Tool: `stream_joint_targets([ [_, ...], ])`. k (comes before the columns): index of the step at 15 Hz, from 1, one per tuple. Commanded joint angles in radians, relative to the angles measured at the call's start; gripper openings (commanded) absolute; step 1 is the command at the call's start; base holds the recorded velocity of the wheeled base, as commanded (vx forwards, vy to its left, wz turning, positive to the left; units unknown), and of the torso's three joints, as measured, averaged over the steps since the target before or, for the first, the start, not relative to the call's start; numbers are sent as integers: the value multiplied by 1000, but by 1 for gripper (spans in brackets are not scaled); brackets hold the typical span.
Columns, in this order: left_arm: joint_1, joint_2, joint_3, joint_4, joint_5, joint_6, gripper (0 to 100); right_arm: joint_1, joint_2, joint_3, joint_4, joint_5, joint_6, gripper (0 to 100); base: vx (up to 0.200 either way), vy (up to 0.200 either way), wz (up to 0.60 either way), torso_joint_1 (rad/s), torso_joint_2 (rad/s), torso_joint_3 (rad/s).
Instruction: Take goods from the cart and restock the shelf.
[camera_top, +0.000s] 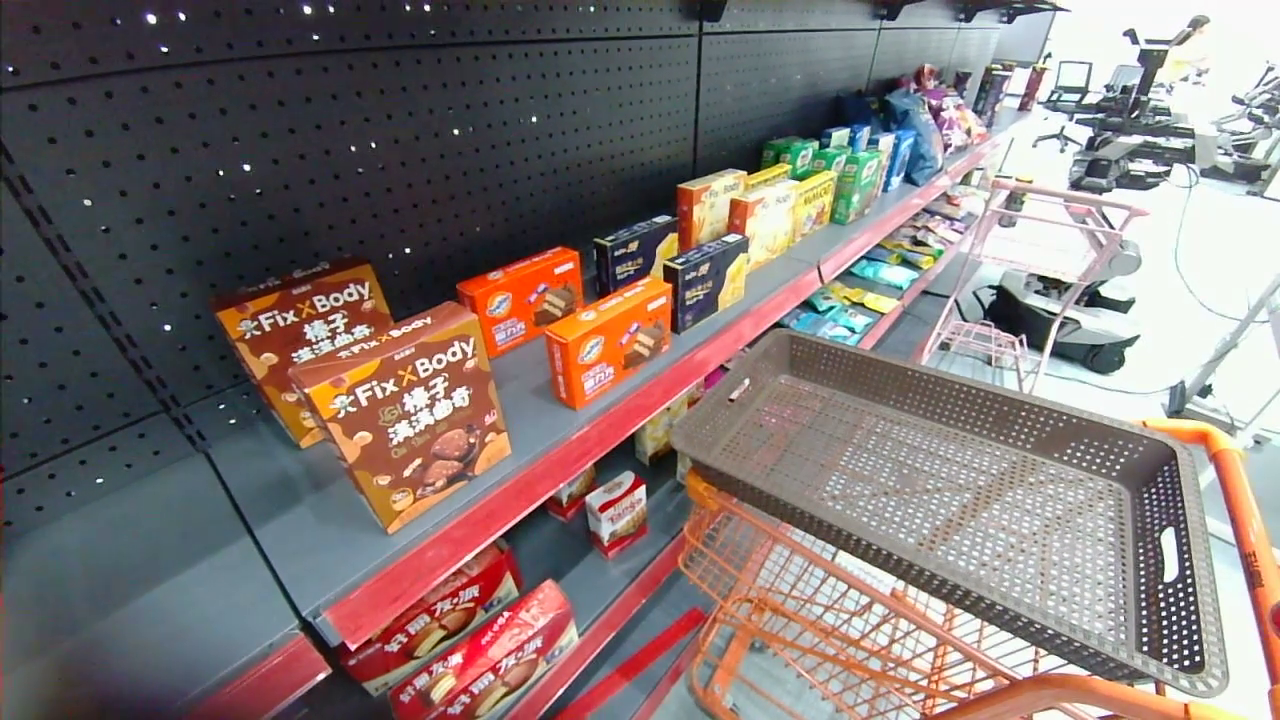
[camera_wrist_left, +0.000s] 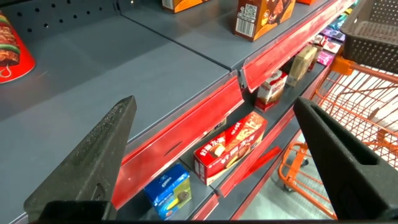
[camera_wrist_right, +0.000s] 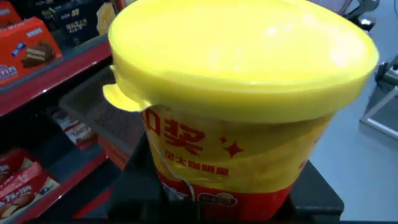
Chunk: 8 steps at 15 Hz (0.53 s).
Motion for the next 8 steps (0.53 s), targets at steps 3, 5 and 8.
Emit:
stream_joint_targets([
  [3,0,0,0,0,1,0,100,16,-43,1,1,1,-2,0,0,0,600,1,-4,-9],
  [5,0,0,0,0,1,0,100,19,-44,13,1,3,-2,0,0,0,600,0,2,0],
  [8,0,0,0,0,1,0,100,39,-44,13,1,3,-2,0,0,0,600,2,2,9],
])
